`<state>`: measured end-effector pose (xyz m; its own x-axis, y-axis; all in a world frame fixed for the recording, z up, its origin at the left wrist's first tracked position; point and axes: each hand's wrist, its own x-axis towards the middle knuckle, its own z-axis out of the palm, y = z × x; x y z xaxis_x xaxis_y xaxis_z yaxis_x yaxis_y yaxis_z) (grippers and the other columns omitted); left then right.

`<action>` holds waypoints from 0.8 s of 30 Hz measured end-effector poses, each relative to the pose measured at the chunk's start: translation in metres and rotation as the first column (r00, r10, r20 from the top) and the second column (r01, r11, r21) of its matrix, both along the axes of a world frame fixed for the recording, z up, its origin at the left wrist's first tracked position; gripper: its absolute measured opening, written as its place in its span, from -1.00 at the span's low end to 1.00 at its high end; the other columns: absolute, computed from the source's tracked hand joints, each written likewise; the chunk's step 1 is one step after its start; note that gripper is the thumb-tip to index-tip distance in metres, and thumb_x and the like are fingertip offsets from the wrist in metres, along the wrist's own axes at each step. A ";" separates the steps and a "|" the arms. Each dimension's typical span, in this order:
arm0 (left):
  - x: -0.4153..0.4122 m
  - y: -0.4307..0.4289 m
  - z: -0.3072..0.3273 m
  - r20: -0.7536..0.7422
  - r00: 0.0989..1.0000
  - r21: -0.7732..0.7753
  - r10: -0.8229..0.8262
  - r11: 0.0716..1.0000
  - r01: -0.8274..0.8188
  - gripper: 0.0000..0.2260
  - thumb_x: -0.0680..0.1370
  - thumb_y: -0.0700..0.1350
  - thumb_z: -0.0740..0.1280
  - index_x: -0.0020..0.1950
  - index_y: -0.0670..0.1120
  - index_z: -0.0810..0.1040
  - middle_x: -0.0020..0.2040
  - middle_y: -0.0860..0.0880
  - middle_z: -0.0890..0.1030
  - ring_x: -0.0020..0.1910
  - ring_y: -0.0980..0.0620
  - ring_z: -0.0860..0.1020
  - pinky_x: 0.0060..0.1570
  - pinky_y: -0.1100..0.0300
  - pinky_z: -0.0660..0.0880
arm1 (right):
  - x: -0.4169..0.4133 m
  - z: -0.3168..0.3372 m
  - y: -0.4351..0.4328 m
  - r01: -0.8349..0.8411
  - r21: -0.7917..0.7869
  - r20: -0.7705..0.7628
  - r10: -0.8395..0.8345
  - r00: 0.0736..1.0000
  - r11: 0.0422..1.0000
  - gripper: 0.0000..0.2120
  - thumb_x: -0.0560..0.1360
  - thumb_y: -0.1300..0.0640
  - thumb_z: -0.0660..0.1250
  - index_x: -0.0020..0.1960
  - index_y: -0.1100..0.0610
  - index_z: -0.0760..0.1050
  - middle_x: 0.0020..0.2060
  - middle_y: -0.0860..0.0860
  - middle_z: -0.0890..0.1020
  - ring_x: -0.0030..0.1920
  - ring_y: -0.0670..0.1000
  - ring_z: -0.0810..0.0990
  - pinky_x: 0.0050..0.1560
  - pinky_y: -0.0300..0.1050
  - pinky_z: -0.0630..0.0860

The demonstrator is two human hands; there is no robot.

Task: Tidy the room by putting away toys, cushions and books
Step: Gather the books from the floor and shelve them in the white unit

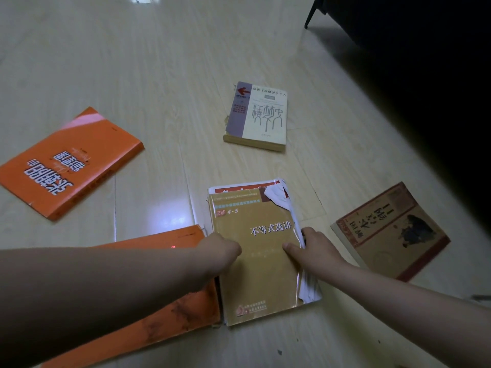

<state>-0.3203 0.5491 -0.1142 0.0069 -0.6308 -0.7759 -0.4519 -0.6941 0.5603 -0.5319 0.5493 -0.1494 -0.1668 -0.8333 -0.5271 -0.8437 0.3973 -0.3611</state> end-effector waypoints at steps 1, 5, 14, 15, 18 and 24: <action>-0.002 -0.001 -0.001 0.015 1.000 0.008 0.013 1.000 -0.013 -0.85 0.58 -0.17 0.22 0.11 -0.20 0.42 -0.12 -0.02 0.39 -0.09 0.00 0.42 -0.06 0.18 0.38 | 0.002 0.000 0.000 0.029 0.023 0.029 -0.030 0.999 0.999 -0.55 0.48 -0.16 0.31 0.19 0.15 0.40 0.08 0.10 0.51 0.01 0.08 0.54 -0.12 -0.10 0.43; -0.008 -0.006 0.005 0.032 0.996 -0.003 0.078 0.997 -0.078 -0.82 0.60 -0.18 0.18 -0.20 -0.13 0.31 -0.25 0.01 0.30 -0.28 0.09 0.34 -0.34 0.26 0.32 | 0.006 0.001 -0.001 0.167 0.080 0.084 -0.174 0.981 0.983 -0.45 0.42 -0.16 0.37 0.24 0.16 0.38 0.13 0.10 0.50 0.06 0.09 0.53 0.02 -0.03 0.51; 0.006 -0.018 -0.007 -0.129 0.972 0.049 0.197 0.980 -0.192 -0.60 0.51 0.00 0.39 0.21 -0.23 0.45 0.08 -0.16 0.59 0.02 -0.14 0.59 0.07 0.00 0.55 | 0.001 0.001 -0.005 0.356 0.138 0.191 -0.378 0.906 0.924 -0.33 0.21 -0.20 0.50 0.13 0.22 0.49 0.01 0.12 0.61 -0.02 0.10 0.61 0.00 -0.01 0.56; 0.007 -0.019 -0.007 -0.156 0.972 0.059 0.176 0.984 -0.169 -0.63 0.49 -0.01 0.42 0.18 -0.21 0.48 0.05 -0.15 0.61 -0.01 -0.12 0.60 0.07 0.00 0.56 | 0.001 0.001 -0.006 0.360 0.153 0.201 -0.386 0.900 0.920 -0.28 0.19 -0.21 0.51 0.17 0.22 0.48 0.04 0.11 0.60 0.01 0.10 0.61 0.03 -0.01 0.56; 0.005 -0.016 -0.009 -0.175 0.974 0.007 0.144 0.989 -0.145 -0.65 0.44 -0.04 0.48 0.12 -0.14 0.46 0.01 -0.12 0.62 -0.05 -0.09 0.62 0.07 -0.03 0.59 | 0.000 0.000 -0.008 0.388 0.191 0.239 -0.427 0.872 0.901 -0.13 0.03 -0.28 0.50 0.18 0.22 0.49 0.05 0.10 0.62 0.02 0.10 0.63 0.04 -0.02 0.58; 0.003 -0.010 -0.006 -0.170 0.977 -0.162 0.127 0.975 -0.155 -0.74 0.48 -0.07 0.43 0.05 -0.08 0.41 0.00 -0.11 0.61 -0.05 -0.10 0.63 0.04 -0.08 0.59 | -0.002 0.005 -0.007 0.386 0.244 0.360 -0.452 0.816 0.890 -0.47 0.15 -0.15 0.60 -0.08 0.20 0.60 -0.18 0.10 0.70 -0.19 0.11 0.69 -0.12 -0.04 0.63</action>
<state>-0.3175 0.5391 -0.1202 -0.0079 -0.7572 -0.6532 -0.2531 -0.6304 0.7338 -0.5341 0.5425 -0.1441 -0.2302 -0.6340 -0.7383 -0.3797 0.7570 -0.5317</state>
